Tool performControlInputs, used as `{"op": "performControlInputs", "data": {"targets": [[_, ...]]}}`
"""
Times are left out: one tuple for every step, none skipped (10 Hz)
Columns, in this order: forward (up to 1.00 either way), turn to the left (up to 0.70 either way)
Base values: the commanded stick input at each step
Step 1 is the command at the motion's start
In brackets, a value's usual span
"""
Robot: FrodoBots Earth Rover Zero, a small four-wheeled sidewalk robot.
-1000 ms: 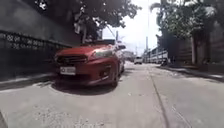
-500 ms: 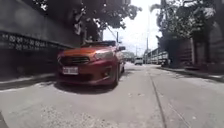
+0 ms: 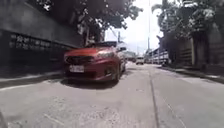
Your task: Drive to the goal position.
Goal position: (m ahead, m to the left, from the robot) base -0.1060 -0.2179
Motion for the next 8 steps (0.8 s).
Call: {"op": "performControlInputs", "data": {"targets": [[0.00, -1.00], [0.00, -1.00], [0.00, -1.00], [0.00, -1.00], [0.00, -1.00], [0.00, -1.00], [0.00, -1.00], [0.00, -1.00]]}}
